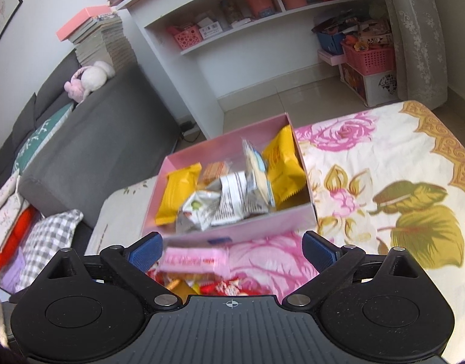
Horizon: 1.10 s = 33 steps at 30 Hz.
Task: Organize snacks
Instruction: 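Open left gripper to drop wafer while right gripper releases bread packet into box, then move left gripper to white printed packet while right approaches red candy packet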
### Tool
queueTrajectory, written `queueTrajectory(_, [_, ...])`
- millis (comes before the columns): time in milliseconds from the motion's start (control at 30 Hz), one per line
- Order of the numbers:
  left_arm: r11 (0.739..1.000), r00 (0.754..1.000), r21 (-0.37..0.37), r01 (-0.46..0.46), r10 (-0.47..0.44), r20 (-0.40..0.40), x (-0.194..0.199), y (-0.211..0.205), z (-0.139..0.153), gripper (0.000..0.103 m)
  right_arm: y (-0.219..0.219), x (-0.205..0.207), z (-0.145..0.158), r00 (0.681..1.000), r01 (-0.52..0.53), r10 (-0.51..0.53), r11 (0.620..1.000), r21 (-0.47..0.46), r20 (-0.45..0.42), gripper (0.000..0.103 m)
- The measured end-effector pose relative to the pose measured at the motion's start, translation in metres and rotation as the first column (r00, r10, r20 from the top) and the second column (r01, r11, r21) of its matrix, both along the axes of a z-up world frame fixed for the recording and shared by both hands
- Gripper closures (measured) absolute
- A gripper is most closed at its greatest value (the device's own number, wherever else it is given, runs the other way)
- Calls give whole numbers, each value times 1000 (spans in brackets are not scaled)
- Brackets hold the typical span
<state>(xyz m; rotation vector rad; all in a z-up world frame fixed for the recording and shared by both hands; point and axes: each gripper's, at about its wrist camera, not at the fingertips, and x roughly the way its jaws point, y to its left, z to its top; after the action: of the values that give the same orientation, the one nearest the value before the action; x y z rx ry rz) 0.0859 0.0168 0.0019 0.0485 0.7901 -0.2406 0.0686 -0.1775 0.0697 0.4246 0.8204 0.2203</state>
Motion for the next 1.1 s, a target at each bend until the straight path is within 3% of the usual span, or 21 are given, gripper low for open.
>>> queueTrajectory(100, [999, 1000, 41, 15, -14, -22, -6, 3, -8, 0, 7, -5, -8, 1000, -24, 23, 996, -83, -17, 3])
queueTrajectory(200, [1000, 998, 25, -8, 9, -54, -9, 16, -18, 0, 12, -13, -14, 998, -57, 58, 989, -140, 7, 3])
queueTrajectory(300, [999, 994, 0, -33, 33, -104, -10, 28, -25, 0, 12, -16, -21, 998, -56, 57, 986, -158, 1, 3])
queueTrajectory(467, [997, 986, -41, -68, 61, -154, -10, 42, -31, 1, 13, -11, -41, 996, -35, 22, 987, -154, -89, 3])
queueTrajectory(633, [982, 965, -137, -127, 90, -246, -3, 55, -34, 20, 18, -7, -53, 991, -41, 20, 986, -159, -132, 3])
queueTrajectory(800, [970, 953, -206, -131, 66, -296, -1, 59, -38, 52, 27, -5, -54, 992, -72, 55, 986, -150, -111, 3])
queueTrajectory(1100, [959, 942, -258, -119, 27, -334, 2, 58, -44, 81, 52, 2, -67, 986, -138, 119, 975, -175, -115, 3])
